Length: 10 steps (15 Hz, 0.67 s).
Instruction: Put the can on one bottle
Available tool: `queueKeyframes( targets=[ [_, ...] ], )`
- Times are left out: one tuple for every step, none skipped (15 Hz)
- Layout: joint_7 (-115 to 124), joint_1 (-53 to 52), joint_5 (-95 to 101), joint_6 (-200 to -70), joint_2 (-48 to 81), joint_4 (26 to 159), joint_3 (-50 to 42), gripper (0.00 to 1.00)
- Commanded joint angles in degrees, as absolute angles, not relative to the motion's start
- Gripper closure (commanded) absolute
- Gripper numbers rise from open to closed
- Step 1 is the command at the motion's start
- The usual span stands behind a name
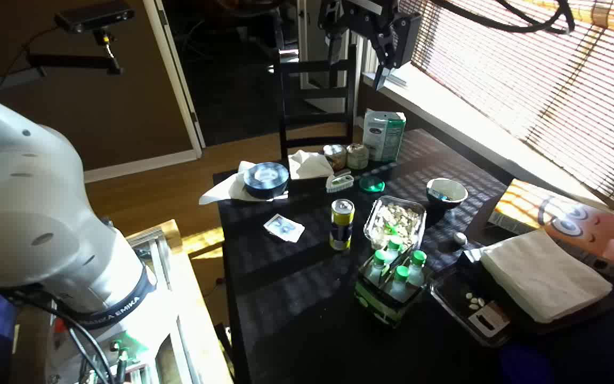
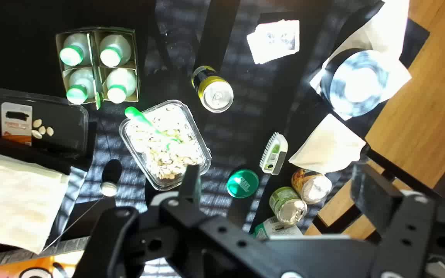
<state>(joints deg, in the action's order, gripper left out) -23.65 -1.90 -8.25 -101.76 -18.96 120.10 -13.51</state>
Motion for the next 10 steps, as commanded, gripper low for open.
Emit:
queueKeyframes(
  targets=[
    [-24.05, -0.27, -8.73, -101.58, -18.79, 119.97, -12.13, 0.00],
    [-24.05, -0.27, -8.73, -101.58, -18.79, 119.97, -12.13, 0.00],
    [-24.05, -0.27, -8.73, -101.58, -18.79, 119.97, -12.13, 0.00],
    [-24.05, -0.27, -8.73, -101.58, -18.79, 119.97, -12.13, 0.00],
    [-24.05, -0.27, -8.72, -101.58, -18.79, 119.97, -12.13, 0.00],
    [-24.08, -0.52, -8.26, -102.22, -19.00, 120.71, -11.62, 0.00],
    [-22.98, -0.57, -7.87, -103.30, -19.01, 121.66, -10.77, 0.00],
    [-22.37, -0.75, -7.63, -104.71, -19.05, 123.11, -9.78, 0.00],
    [-21.29, -1.01, -7.80, -106.51, -18.99, 124.92, -8.73, 0.00],
    [-19.57, -1.02, -6.88, -108.80, -19.02, 126.77, -7.37, 0.00]
  ],
)
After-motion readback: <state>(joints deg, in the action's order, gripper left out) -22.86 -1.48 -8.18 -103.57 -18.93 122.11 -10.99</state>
